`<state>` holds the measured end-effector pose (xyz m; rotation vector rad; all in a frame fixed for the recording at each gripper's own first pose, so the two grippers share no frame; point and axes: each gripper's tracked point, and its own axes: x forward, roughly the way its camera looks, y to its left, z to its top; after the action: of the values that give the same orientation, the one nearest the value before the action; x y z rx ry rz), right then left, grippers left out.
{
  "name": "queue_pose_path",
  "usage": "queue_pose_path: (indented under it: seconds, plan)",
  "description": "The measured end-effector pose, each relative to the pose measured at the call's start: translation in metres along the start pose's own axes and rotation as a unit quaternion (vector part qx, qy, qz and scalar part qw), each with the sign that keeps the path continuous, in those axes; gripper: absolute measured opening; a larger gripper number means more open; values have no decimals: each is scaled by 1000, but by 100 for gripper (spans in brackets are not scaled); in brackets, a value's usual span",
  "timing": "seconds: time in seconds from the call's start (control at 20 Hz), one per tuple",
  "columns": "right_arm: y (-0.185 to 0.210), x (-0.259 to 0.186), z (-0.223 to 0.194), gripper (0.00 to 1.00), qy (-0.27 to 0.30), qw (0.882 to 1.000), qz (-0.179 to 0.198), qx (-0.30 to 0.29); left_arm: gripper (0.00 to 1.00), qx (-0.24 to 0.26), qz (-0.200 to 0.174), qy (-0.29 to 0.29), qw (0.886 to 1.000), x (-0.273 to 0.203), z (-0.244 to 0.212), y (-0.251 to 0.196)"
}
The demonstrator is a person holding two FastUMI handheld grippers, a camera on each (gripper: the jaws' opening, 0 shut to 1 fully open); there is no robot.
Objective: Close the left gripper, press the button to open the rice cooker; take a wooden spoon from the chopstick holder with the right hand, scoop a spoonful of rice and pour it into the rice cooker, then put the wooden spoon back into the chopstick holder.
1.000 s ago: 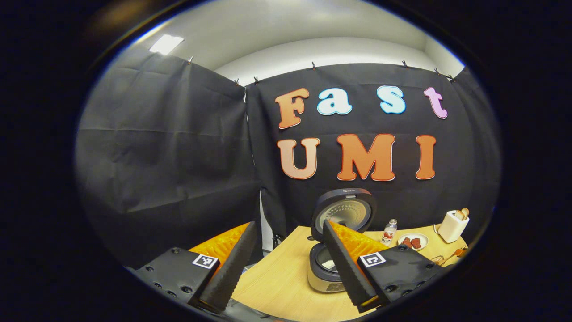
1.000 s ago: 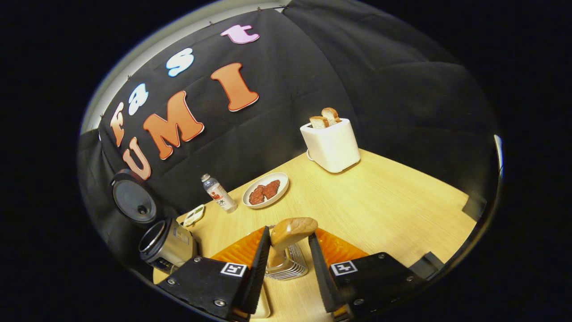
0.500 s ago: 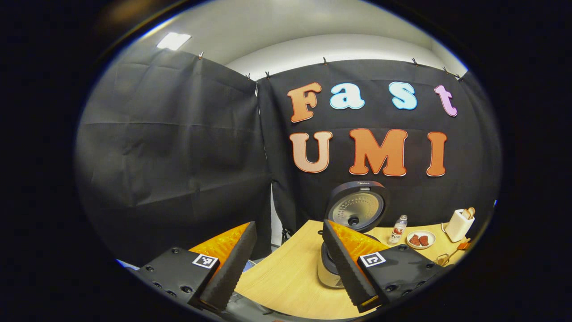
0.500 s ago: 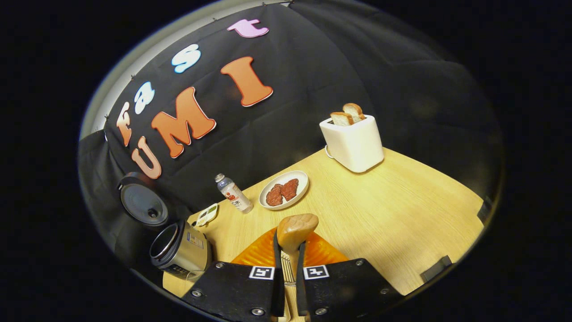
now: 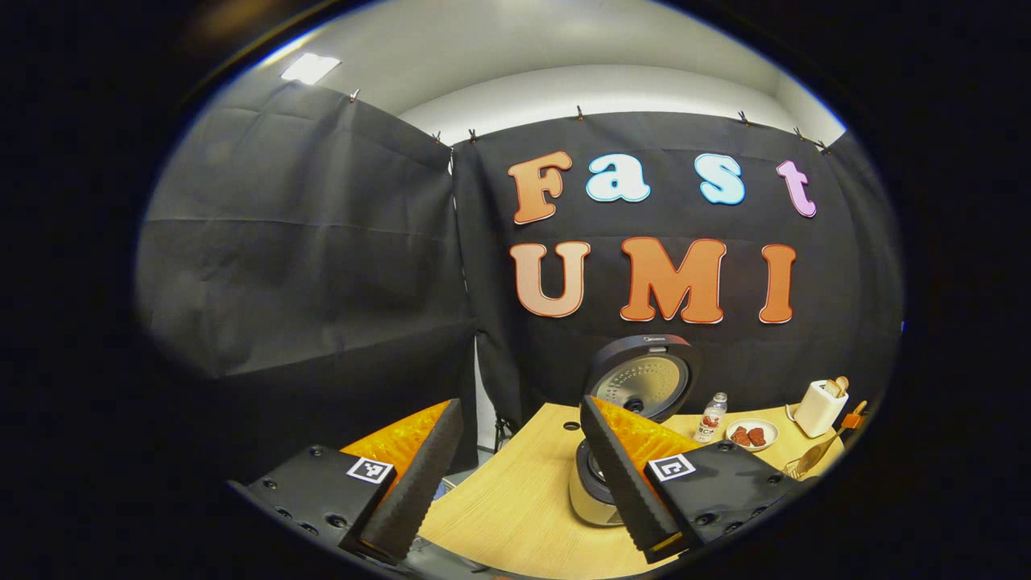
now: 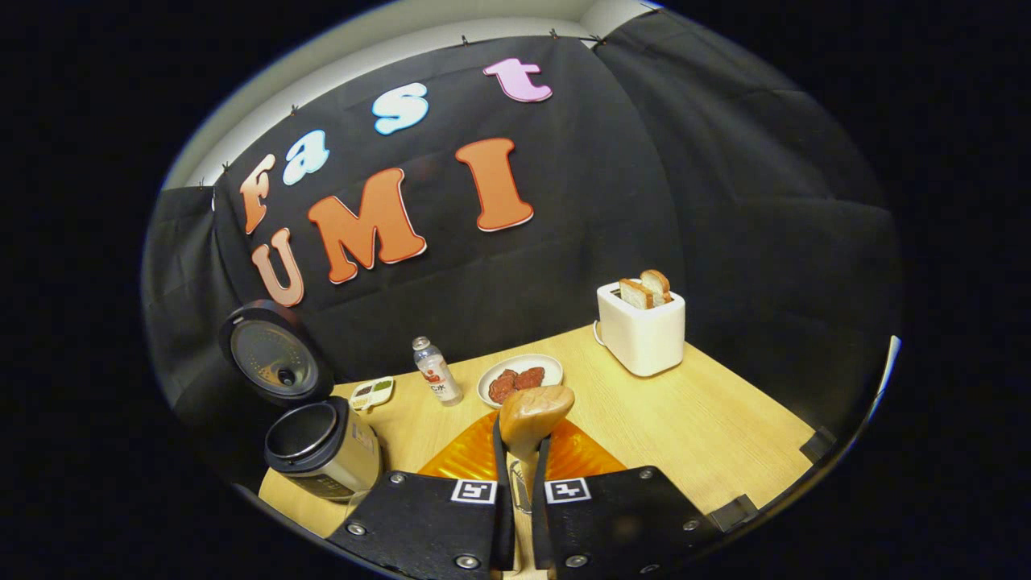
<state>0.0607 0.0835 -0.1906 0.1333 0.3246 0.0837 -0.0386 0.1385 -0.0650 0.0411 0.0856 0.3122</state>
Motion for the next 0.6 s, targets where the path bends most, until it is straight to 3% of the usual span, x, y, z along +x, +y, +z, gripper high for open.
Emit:
queue_pose_path:
  seconds: [0.3,0.35,0.4,0.6]
  plan:
    - [64,-45,2,8,-22,999,29,-12,95,15,-50,-1,999,23,-1,0]
    - [75,-49,-2,8,-21,999,37,-16,99,16,-56,-1,998,26,-1,0]
    - [84,-51,-9,8,-19,999,42,-22,95,16,-62,-1,998,29,-2,1]
    - [101,-45,-49,8,8,997,38,-63,98,18,-76,-2,997,34,-4,5]
